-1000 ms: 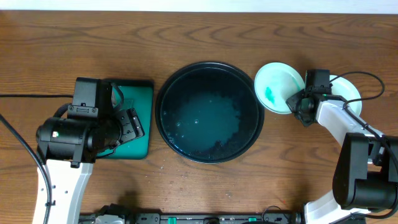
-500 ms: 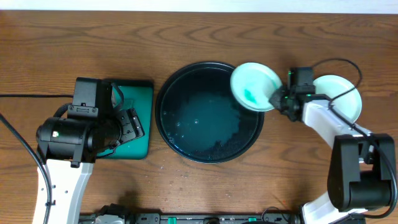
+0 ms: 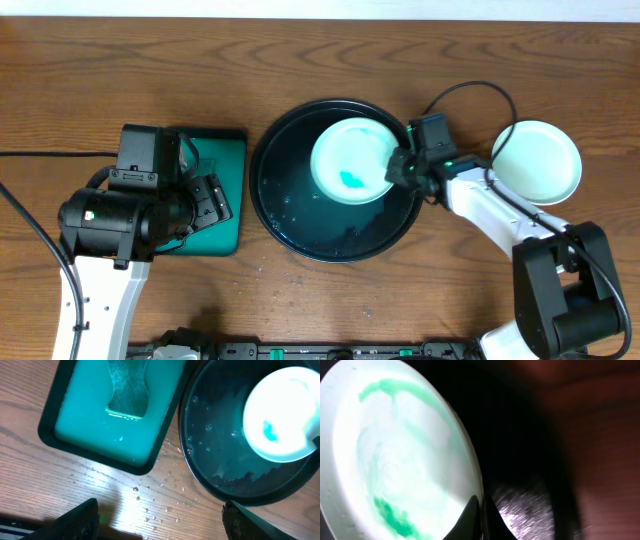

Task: Clean dirty plates on tray and stack at the side
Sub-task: 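Carry the grasped plate left and lower it into the black tray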

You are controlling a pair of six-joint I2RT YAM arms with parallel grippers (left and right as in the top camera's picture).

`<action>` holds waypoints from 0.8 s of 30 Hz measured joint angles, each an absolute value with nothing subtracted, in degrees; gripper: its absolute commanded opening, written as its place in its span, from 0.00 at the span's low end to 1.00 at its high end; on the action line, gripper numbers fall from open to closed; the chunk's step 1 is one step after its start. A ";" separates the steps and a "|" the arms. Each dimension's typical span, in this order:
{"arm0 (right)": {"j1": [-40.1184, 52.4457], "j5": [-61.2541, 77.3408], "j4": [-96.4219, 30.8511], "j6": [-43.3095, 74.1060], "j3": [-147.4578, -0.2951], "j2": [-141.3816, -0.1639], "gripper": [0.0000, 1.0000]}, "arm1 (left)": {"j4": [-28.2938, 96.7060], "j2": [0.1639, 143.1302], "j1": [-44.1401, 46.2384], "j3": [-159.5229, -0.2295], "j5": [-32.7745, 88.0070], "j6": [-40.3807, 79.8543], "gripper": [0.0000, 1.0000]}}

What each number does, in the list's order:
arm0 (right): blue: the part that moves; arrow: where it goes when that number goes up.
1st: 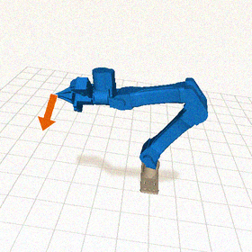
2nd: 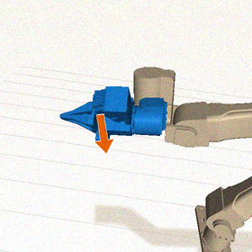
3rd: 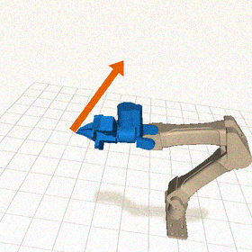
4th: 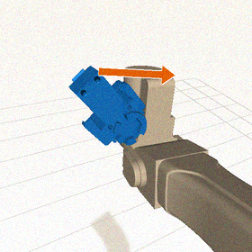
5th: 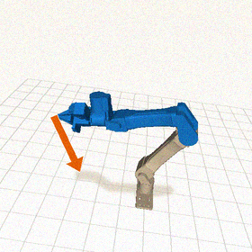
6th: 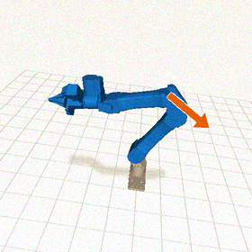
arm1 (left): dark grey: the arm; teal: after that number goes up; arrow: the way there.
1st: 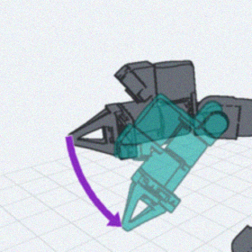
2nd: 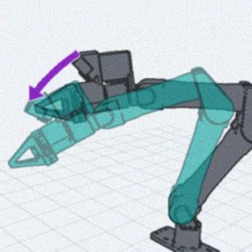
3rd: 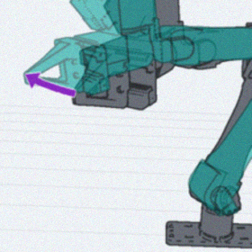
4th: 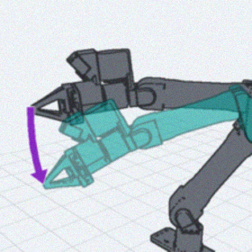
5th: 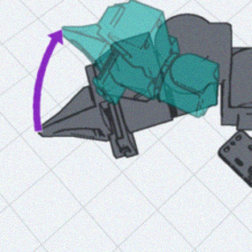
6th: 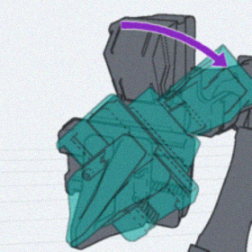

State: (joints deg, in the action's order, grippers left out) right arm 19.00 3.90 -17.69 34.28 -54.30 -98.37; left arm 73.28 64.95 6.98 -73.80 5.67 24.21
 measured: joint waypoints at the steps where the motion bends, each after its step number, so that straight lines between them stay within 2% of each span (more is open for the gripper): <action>1: 19.77 3.90 -18.37 35.03 -54.33 -98.37 0.02 | 73.30 64.95 6.98 -73.80 5.67 24.21 0.79; 7: 23.33 3.38 -23.64 41.69 -54.28 -98.37 0.01 | 73.28 64.95 6.98 -73.80 5.67 24.21 0.79; 8: 23.59 3.31 -24.32 43.05 -54.28 -98.37 0.03 | 73.28 64.95 6.98 -73.80 5.67 24.21 0.79; 11: 24.40 3.75 -24.71 45.34 -54.28 -98.37 0.20 | 73.30 64.95 6.98 -73.80 5.67 24.21 0.79; 17: 27.75 5.54 -24.58 45.15 -54.28 -98.37 0.13 | 73.28 64.95 6.98 -73.80 5.67 24.21 0.79; 24: 33.69 4.21 -25.32 42.78 -54.28 -98.37 0.17 | 73.28 64.95 6.98 -73.80 5.67 24.21 0.79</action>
State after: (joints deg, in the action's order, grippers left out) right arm 33.69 4.21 -25.32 42.78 -54.28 -98.37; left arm 73.28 64.95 6.98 -73.80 5.67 24.21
